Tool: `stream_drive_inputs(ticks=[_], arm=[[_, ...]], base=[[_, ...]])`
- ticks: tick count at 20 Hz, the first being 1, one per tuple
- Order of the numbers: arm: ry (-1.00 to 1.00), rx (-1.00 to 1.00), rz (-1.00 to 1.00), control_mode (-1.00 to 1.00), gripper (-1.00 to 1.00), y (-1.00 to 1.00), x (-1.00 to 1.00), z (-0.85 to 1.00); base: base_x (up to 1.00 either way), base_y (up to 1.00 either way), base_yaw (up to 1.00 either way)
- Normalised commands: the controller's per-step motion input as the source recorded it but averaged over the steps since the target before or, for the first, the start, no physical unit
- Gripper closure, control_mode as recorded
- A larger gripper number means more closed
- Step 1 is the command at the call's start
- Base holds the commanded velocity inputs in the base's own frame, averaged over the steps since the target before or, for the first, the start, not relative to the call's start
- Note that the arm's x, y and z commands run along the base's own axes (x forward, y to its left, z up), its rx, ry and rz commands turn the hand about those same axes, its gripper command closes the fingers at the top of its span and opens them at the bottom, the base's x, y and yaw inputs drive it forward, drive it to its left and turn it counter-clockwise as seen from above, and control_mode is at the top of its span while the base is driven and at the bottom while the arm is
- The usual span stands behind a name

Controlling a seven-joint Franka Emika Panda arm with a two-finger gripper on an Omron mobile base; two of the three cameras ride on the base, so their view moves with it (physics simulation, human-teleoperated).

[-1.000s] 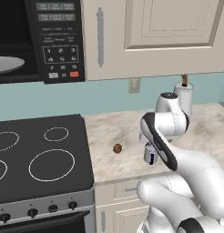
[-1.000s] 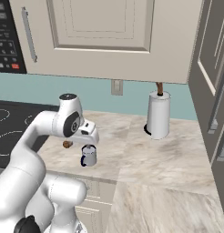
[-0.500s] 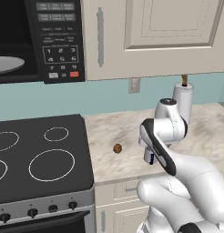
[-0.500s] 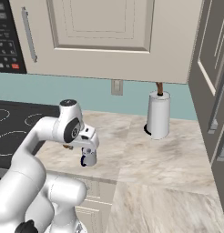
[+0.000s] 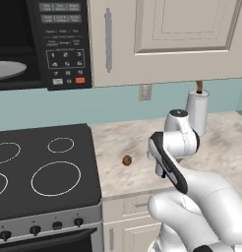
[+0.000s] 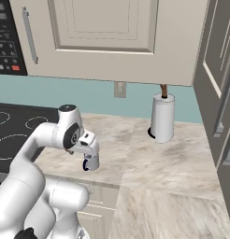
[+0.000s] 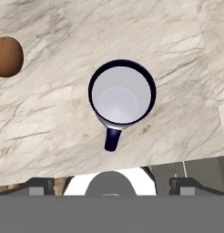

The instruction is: Pick the mug from the counter and place it inside the microwave. Then close the microwave.

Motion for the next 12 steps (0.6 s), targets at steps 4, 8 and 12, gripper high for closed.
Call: stream_drive_inputs(ticks=[4, 8, 12], arm=[[0.00, 0.00, -0.09, -1.00, -1.00, 0.00, 0.00, -0.05], [0.00, 0.00, -0.07, -1.00, -1.00, -0.02, 0.00, -0.03], [0.00, 0.00, -0.06, -1.00, -1.00, -0.01, 0.08, -0.09]], base=[[0.00, 0.00, 0.00], [0.00, 0.00, 0.00], [0.00, 0.00, 0.00]])
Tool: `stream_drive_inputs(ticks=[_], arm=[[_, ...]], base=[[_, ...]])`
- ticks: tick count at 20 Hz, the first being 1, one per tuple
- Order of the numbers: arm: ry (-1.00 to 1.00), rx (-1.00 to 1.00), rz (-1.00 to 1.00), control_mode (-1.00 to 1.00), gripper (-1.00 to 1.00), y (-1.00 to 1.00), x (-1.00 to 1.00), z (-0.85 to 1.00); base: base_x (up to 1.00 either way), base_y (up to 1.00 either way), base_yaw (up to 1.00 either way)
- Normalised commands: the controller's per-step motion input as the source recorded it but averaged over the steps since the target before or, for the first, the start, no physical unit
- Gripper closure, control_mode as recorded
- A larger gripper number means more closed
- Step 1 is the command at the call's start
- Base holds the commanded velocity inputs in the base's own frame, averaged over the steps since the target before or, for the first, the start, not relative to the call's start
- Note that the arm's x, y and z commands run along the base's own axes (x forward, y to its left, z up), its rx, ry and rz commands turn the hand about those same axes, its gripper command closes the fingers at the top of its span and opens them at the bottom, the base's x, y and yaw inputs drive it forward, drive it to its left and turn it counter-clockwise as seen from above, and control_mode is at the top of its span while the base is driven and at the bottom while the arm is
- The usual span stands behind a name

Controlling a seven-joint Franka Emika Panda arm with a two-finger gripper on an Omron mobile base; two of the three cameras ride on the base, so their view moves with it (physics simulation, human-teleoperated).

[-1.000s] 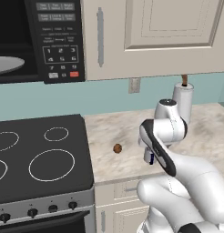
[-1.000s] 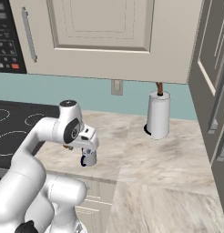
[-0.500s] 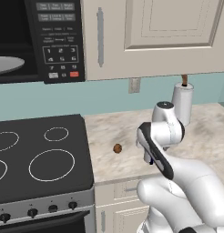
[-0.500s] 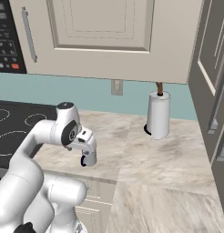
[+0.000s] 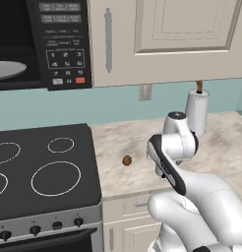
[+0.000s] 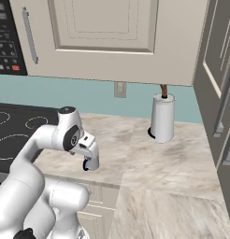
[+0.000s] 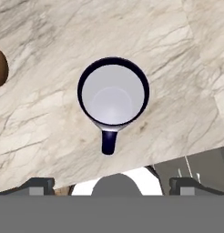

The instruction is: Pick the mug from the counter and place it inside the microwave. Then close the microwave.

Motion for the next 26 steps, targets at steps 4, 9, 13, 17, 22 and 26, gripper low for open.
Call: stream_drive_inputs(ticks=[4, 9, 13, 17, 22, 26], arm=[[0.00, 0.00, -0.02, -1.00, -1.00, 0.00, 0.13, -0.11], [0.00, 0.00, 0.00, -1.00, -1.00, 0.00, 0.14, -0.17], [0.00, 0.00, 0.00, -1.00, -1.00, 0.00, 0.15, -0.15], [0.00, 0.00, 0.00, -1.00, -1.00, 0.00, 0.00, -0.03], [0.00, 0.00, 0.00, -1.00, -1.00, 0.00, 0.00, -0.09], [0.00, 0.00, 0.00, -1.00, -1.00, 0.00, 0.00, -0.20]], base=[[0.00, 0.00, 0.00], [0.00, 0.00, 0.00], [0.00, 0.00, 0.00], [0.00, 0.00, 0.00], [0.00, 0.00, 0.00], [0.00, 0.00, 0.00]])
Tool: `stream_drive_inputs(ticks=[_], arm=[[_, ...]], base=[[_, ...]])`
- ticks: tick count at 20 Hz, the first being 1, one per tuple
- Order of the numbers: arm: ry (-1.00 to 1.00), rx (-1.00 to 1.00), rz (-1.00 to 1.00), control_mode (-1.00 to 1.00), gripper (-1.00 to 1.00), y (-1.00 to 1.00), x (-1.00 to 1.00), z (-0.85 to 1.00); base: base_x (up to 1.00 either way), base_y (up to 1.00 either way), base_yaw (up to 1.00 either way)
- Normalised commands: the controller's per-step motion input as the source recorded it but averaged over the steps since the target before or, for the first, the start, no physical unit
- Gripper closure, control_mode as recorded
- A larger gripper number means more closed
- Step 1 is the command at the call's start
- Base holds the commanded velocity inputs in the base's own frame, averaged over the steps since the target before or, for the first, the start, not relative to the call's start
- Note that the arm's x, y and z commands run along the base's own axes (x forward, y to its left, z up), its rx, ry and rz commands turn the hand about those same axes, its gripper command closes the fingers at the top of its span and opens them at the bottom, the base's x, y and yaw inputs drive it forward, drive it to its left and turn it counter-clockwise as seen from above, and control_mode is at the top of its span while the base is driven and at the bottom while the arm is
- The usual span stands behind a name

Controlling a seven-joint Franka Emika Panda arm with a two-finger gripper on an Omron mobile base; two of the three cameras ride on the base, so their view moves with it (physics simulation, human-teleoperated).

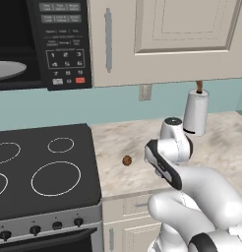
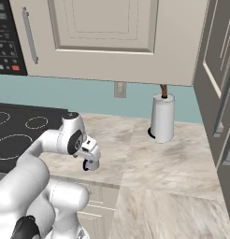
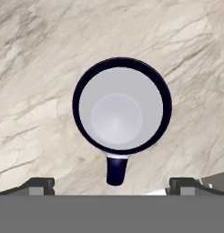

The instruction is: Pick the mug from the counter and place it inside the microwave. Then close the microwave.

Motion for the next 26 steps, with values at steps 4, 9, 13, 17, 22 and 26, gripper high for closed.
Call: stream_drive_inputs(ticks=[4, 9, 13, 17, 22, 26], arm=[[0.00, 0.00, 0.00, -1.00, -1.00, 0.00, 0.00, -0.24], [0.00, 0.00, 0.00, -1.00, -1.00, 0.00, 0.00, -0.18], [0.00, 0.00, 0.00, -1.00, -1.00, 0.00, 0.00, -0.16], [0.00, 0.00, 0.00, -1.00, -1.00, -0.01, 0.00, -0.22], [0.00, 0.00, 0.00, -1.00, -1.00, 0.00, 0.00, -0.26], [0.00, 0.00, 0.00, -1.00, -1.00, 0.00, 0.00, -0.22]], base=[[0.00, 0.00, 0.00], [0.00, 0.00, 0.00], [0.00, 0.00, 0.00], [0.00, 0.00, 0.00], [0.00, 0.00, 0.00], [0.00, 0.00, 0.00]])
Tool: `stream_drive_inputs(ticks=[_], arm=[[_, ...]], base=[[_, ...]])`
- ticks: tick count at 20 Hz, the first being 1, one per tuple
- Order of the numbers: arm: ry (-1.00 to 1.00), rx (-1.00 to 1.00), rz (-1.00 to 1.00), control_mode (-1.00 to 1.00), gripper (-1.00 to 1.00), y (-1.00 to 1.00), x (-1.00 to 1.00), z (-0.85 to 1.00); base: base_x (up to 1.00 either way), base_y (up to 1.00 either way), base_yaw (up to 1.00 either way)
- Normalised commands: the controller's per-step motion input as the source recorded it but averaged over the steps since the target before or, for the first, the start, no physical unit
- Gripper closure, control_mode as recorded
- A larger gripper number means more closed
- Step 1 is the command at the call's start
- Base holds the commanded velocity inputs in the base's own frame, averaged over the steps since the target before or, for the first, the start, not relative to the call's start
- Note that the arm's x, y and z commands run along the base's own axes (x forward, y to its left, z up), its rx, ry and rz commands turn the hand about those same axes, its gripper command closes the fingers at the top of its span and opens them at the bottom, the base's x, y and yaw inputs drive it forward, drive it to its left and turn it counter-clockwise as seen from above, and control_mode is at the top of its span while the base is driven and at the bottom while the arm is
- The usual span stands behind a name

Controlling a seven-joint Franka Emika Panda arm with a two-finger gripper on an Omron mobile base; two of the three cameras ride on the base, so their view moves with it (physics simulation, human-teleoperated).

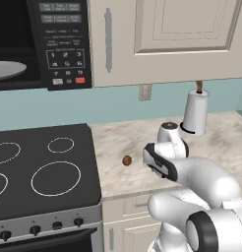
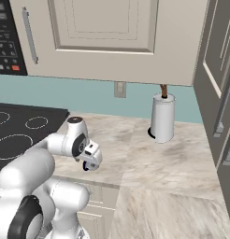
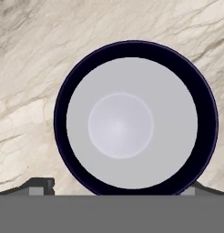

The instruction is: Pick the mug from the counter and place it inside the microwave. Then close the microwave.

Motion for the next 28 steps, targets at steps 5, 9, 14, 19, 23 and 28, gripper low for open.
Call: stream_drive_inputs(ticks=[5, 9, 14, 19, 23, 28], arm=[[0.00, 0.00, 0.00, -1.00, -1.00, 0.00, 0.00, -0.14], [0.00, 0.00, 0.00, -1.00, -1.00, 0.00, 0.00, 0.00], [0.00, 0.00, 0.00, -1.00, 1.00, 0.00, 0.00, 0.00], [0.00, 0.00, 0.00, -1.00, 1.00, 0.00, 0.00, 0.00], [0.00, 0.00, 0.00, -1.00, 1.00, 0.00, 0.00, 0.00], [0.00, 0.00, 0.00, -1.00, 1.00, 0.00, 0.00, 0.00]], base=[[0.00, 0.00, 0.00], [0.00, 0.00, 0.00], [0.00, 0.00, 0.00], [0.00, 0.00, 0.00], [0.00, 0.00, 0.00], [0.00, 0.00, 0.00]])
